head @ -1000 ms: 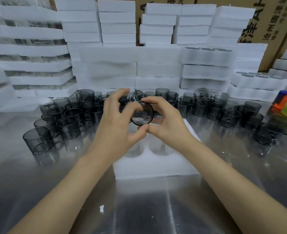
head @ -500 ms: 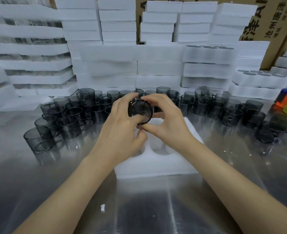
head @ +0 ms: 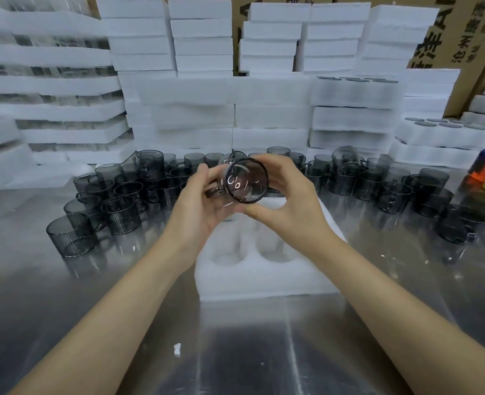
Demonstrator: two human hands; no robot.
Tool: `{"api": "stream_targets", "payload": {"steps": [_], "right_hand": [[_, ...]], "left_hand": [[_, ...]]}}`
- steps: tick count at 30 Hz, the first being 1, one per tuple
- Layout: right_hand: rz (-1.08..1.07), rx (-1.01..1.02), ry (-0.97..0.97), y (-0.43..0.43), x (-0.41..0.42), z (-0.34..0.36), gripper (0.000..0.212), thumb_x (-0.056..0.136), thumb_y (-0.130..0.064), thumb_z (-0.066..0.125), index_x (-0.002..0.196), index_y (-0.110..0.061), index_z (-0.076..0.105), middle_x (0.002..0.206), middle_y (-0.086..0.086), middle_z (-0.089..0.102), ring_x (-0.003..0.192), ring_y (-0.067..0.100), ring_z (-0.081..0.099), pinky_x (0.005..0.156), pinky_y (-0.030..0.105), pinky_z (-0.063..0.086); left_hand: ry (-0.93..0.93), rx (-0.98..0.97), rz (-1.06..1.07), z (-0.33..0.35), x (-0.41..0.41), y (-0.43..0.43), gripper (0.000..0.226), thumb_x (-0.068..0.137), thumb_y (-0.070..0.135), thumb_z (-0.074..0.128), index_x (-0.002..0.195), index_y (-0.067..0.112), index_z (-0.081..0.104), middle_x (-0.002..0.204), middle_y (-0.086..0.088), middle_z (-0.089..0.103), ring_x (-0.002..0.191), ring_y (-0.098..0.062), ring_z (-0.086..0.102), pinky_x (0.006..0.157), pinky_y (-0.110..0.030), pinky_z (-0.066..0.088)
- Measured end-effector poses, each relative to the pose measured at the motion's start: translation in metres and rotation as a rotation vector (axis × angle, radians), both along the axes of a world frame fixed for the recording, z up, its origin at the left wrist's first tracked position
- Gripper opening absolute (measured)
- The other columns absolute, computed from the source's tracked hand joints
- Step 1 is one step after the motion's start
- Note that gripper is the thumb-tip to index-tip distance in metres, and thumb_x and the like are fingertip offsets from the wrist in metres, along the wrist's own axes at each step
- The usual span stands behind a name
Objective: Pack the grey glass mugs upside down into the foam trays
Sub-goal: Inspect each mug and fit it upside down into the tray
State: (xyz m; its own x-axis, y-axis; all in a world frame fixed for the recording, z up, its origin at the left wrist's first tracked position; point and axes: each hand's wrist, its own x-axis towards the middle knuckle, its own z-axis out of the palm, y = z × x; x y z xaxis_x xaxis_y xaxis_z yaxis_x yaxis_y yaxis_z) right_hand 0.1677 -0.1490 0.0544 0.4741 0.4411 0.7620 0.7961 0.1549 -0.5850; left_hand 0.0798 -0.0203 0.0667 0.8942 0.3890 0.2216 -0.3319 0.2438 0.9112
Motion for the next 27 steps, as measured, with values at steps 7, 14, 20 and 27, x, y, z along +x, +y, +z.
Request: {"api": "stream_targets", "payload": {"steps": [7,14,20,27], "right_hand": [[0.031,-0.024,0.086,-0.005,0.007,0.001,0.066,0.073,-0.005,0.081,0.129,-0.023,0.05,0.124,0.002,0.058,0.116,0.016,0.057,0.088,0.034,0.055],[0.129,-0.049,0.151,0.0,0.006,-0.004,0.061,0.08,-0.001,0.073,0.129,-0.023,0.045,0.131,0.007,0.051,0.12,0.018,0.056,0.086,0.029,0.054],[0.047,-0.065,-0.004,0.0,0.012,-0.005,0.039,0.089,0.009,0.058,0.125,-0.007,0.059,0.12,0.011,0.049,0.117,0.02,0.054,0.094,0.023,0.049],[-0.148,-0.306,-0.283,0.005,0.013,-0.006,0.011,0.084,-0.005,0.07,0.095,-0.006,0.073,0.101,0.004,0.054,0.098,0.02,0.052,0.088,0.025,0.044]], "left_hand": [[0.083,0.241,0.228,0.004,0.001,0.018,0.042,0.103,0.038,0.033,0.1,0.012,0.065,0.081,-0.003,0.073,0.071,-0.016,0.07,0.06,-0.021,0.056],[-0.057,0.407,0.116,0.0,-0.002,0.019,0.059,0.082,0.04,0.059,0.139,0.032,0.045,0.112,-0.013,0.065,0.099,-0.021,0.067,0.078,-0.025,0.057],[-0.037,0.605,0.071,-0.005,-0.003,0.02,0.068,0.094,0.017,0.055,0.15,0.032,0.02,0.122,-0.005,0.051,0.096,-0.015,0.07,0.086,-0.023,0.054],[0.147,0.632,0.022,-0.014,0.005,0.032,0.029,0.097,0.023,0.052,0.111,0.047,0.056,0.107,0.035,0.065,0.107,0.017,0.054,0.103,-0.017,0.039]]}}
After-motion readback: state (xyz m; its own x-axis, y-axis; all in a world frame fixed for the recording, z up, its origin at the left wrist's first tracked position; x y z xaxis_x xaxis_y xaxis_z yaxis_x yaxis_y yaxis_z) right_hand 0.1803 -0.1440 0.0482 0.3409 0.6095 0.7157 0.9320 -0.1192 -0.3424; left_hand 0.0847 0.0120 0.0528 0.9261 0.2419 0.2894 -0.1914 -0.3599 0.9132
